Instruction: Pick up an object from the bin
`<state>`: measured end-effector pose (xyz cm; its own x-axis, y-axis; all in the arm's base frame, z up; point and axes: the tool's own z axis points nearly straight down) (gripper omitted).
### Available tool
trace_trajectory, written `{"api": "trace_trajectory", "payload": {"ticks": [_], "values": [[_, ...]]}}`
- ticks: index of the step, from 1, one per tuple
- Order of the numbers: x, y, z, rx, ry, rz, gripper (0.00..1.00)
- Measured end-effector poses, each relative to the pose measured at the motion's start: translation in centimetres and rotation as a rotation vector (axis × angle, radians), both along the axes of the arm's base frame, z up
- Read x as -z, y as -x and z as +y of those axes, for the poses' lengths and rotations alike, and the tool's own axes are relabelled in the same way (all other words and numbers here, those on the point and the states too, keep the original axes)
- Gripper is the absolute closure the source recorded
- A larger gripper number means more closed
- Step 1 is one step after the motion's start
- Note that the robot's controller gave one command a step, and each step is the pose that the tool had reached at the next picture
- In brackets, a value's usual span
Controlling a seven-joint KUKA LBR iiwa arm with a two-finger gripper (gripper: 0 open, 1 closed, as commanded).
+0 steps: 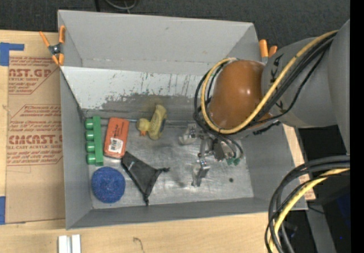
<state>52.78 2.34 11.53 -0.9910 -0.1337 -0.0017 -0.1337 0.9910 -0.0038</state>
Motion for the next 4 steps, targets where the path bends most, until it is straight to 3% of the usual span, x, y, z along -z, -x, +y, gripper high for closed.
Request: {"api": "trace_trajectory", "payload": {"ticks": [1, 3, 4], "values": [[2.7, 0.6, 7.7, -0.097, -0.005, 0.003, 1.0], [2.7, 0.6, 7.7, -0.098, -0.005, 0.003, 1.0], [4.2, -3.9, 12.6, -0.207, -0.005, -0.008, 0.0]]}}
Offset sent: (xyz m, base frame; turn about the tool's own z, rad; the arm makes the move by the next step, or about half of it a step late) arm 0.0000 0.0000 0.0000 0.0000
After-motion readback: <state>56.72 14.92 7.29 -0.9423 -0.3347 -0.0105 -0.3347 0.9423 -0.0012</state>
